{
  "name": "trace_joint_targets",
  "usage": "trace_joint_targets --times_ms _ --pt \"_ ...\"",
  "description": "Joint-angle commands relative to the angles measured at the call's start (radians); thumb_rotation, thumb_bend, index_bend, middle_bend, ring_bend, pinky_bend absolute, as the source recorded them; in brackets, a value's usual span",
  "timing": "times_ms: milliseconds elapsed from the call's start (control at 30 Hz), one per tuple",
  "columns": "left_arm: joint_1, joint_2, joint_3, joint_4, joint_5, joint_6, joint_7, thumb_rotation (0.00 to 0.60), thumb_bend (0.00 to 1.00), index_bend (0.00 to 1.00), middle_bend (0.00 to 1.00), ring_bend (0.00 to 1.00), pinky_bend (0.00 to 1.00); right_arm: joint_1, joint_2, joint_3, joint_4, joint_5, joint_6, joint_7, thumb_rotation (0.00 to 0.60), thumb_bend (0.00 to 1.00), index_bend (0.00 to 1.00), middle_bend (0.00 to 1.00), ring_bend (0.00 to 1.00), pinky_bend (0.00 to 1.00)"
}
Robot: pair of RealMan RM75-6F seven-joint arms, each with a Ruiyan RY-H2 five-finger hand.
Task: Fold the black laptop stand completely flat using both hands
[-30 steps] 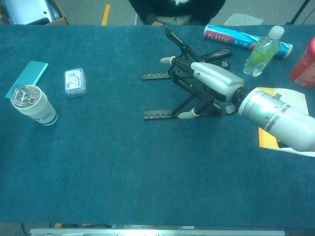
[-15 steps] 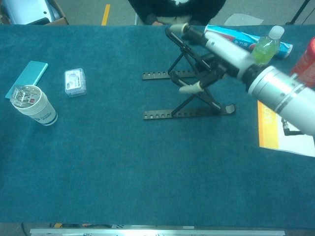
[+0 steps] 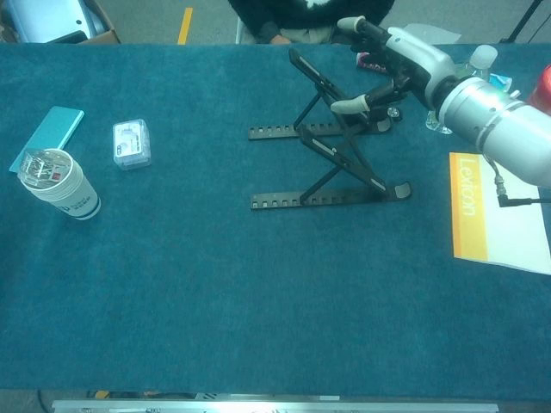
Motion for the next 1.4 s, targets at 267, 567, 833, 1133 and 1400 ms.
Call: trace_joint_targets --times_ms 267,567,833,1133,1400 --pt "0.001 0.003 0.000 0.006 -0.007 -0.002 -0.005 0.600 0.25 0.00 0.00 0.00 0.00 0.044 -0.078 0.018 0.108 0.058 -0.118 0.053 0.600 0.00 0.00 0.00 0.00 0.00" --pt "0.001 0.003 -0.002 0.019 -0.008 -0.003 -0.018 0.600 0.25 0.00 0.00 0.00 0.00 0.073 -0.114 0.046 0.094 0.003 -0.165 0.127 0.600 0.00 0.00 0.00 0.00 0.00" --pt "0.008 0.006 -0.001 0.036 -0.013 0.003 -0.036 0.600 0.25 0.00 0.00 0.00 0.00 0.119 -0.181 0.066 0.120 0.000 -0.206 0.160 0.600 0.00 0.00 0.00 0.00 0.00" --pt "0.022 0.018 -0.005 0.049 -0.022 0.020 -0.050 0.600 0.25 0.00 0.00 0.00 0.00 0.199 -0.283 0.106 0.183 -0.033 -0.262 0.215 0.600 0.00 0.00 0.00 0.00 0.00" --pt "0.034 0.025 -0.002 0.042 -0.015 0.038 -0.054 0.600 0.25 0.00 0.00 0.00 0.00 0.170 -0.218 0.083 0.071 -0.187 -0.214 0.258 0.600 0.00 0.00 0.00 0.00 0.00"
